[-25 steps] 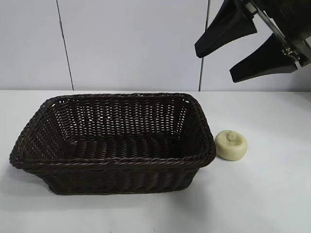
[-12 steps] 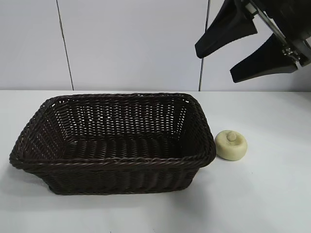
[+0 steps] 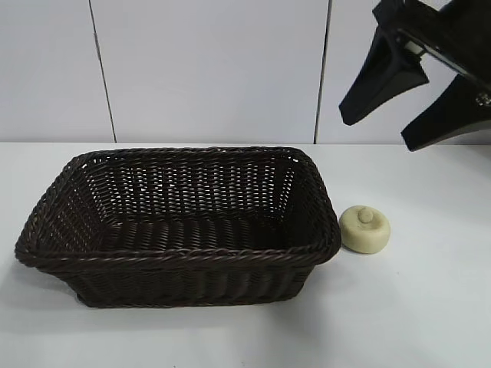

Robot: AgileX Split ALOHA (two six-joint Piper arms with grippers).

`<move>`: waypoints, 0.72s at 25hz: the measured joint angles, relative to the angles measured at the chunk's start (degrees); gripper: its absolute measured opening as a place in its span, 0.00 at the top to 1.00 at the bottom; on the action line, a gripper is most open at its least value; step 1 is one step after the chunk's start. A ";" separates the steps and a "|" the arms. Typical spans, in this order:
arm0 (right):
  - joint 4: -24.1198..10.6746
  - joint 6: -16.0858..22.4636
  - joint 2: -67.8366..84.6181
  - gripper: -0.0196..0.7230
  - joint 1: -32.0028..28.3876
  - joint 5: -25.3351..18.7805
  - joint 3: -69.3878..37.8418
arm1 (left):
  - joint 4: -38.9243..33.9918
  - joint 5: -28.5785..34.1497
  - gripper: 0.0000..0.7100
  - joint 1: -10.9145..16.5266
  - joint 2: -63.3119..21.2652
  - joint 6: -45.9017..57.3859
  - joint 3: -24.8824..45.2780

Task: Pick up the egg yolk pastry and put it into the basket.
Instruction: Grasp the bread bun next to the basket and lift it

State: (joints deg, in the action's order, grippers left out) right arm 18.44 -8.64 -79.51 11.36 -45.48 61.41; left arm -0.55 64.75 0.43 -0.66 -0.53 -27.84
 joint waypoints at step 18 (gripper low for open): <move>-2.84 1.36 -7.35 0.22 -10.45 -1.10 0.71 | 0.00 0.00 0.15 0.00 0.00 0.00 0.00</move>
State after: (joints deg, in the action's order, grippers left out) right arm 15.60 -7.28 -86.86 0.91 -46.58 62.12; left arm -0.55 64.75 0.43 -0.66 -0.53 -27.84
